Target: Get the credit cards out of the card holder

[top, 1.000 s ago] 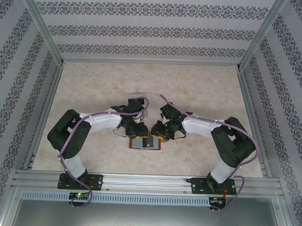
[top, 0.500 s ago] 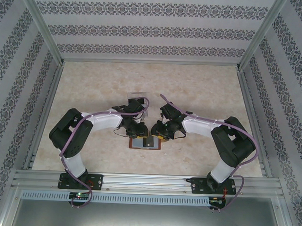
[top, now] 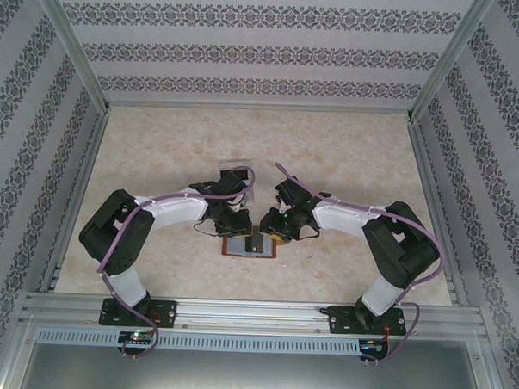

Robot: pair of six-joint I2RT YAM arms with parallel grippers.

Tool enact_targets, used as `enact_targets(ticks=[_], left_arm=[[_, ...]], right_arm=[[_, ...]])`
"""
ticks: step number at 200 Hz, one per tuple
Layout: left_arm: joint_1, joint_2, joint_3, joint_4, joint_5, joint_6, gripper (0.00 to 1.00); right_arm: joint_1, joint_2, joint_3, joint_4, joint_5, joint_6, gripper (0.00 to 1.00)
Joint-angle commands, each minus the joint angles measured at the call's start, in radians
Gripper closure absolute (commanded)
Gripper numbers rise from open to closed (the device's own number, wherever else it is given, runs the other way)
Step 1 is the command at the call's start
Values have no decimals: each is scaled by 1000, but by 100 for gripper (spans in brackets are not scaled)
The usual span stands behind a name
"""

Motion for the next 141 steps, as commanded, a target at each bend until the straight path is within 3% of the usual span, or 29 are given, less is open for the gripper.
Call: enact_targets(ticks=[1, 141], left_arm=[[-10, -41, -11, -63, -41, 30, 87], [-8, -76, 2, -144, -71, 66, 89]], right_arm=[[11, 11, -7, -22, 13, -16, 64], [11, -25, 23, -75, 41, -29, 64]])
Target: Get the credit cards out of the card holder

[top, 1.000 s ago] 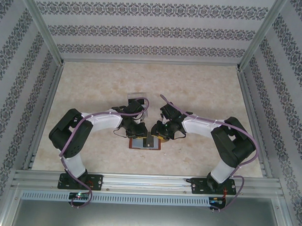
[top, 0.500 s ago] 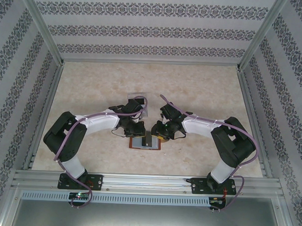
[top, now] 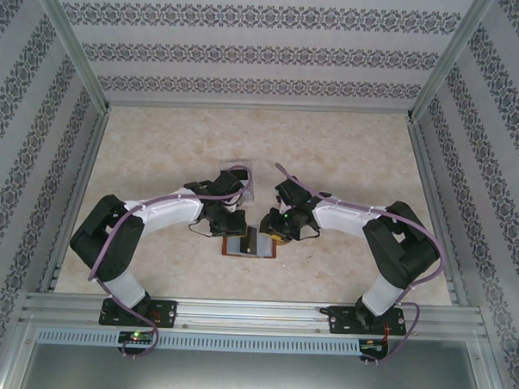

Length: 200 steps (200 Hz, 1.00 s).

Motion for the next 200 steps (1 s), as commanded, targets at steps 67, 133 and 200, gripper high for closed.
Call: enact_targets(ticks=[67, 133, 200], left_arm=[[-9, 12, -13, 45, 34, -18, 89], [-8, 52, -17, 103, 64, -48, 89], [-9, 55, -10, 83, 64, -35, 89]], right_arm=[[36, -75, 37, -57, 39, -9, 64], [58, -29, 41, -29, -8, -4, 64], [46, 31, 34, -49, 8, -23, 64]])
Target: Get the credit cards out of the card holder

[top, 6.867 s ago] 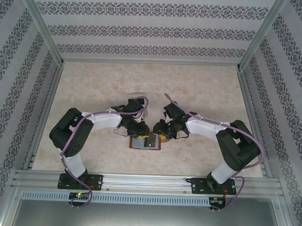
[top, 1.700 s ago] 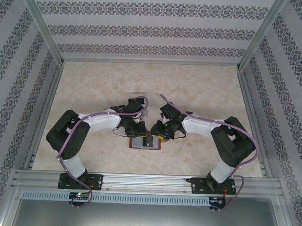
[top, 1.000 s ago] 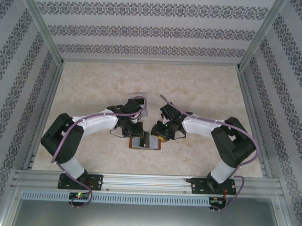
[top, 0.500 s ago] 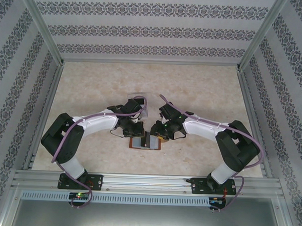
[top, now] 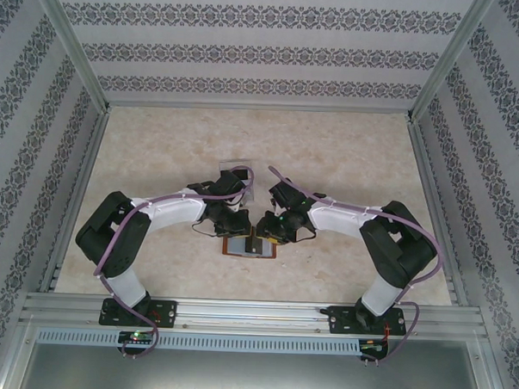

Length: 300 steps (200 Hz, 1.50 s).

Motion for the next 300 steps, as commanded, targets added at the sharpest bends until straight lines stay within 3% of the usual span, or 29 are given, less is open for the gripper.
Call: enact_targets(ticks=[1, 158, 238, 300], left_arm=[[-9, 13, -3, 0, 1, -2, 89], [-5, -60, 118, -331, -179, 163, 91], [-5, -32, 124, -303, -121, 152, 88], [-13, -33, 89, -204, 13, 81, 85]], right_arm=[[1, 15, 11, -27, 9, -24, 64], [-9, 18, 17, -69, 44, -48, 64], [-9, 13, 15, -70, 44, -50, 64], [-8, 12, 17, -69, 43, -47, 64]])
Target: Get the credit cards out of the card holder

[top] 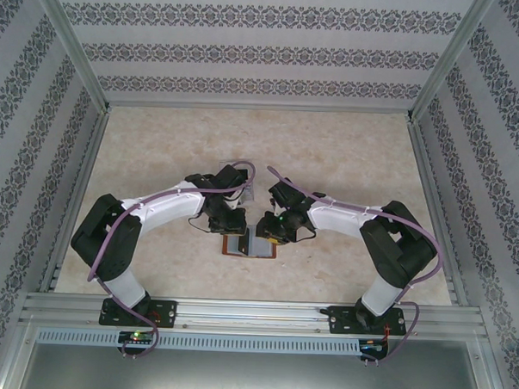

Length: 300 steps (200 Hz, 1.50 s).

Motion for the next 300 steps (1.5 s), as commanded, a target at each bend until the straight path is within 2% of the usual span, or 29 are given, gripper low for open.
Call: enact_targets(ticks=[1, 82, 153, 197, 241, 300], left_arm=[[-13, 3, -18, 39, 61, -37, 86], [-26, -12, -53, 35, 66, -54, 86], [-27, -15, -38, 28, 47, -49, 94], [-25, -49, -15, -27, -2, -14, 97], [-18, -83, 5, -52, -7, 58, 100], [32, -92, 31, -69, -49, 147, 100]], right_arm=[[-6, 11, 7, -49, 37, -20, 64], [-6, 13, 9, -49, 36, -22, 64], [-4, -1, 19, -61, 39, -22, 64], [-7, -30, 37, -87, 47, -26, 64], [-8, -45, 54, -109, 54, -35, 64], [-24, -47, 68, -124, 53, -56, 64]])
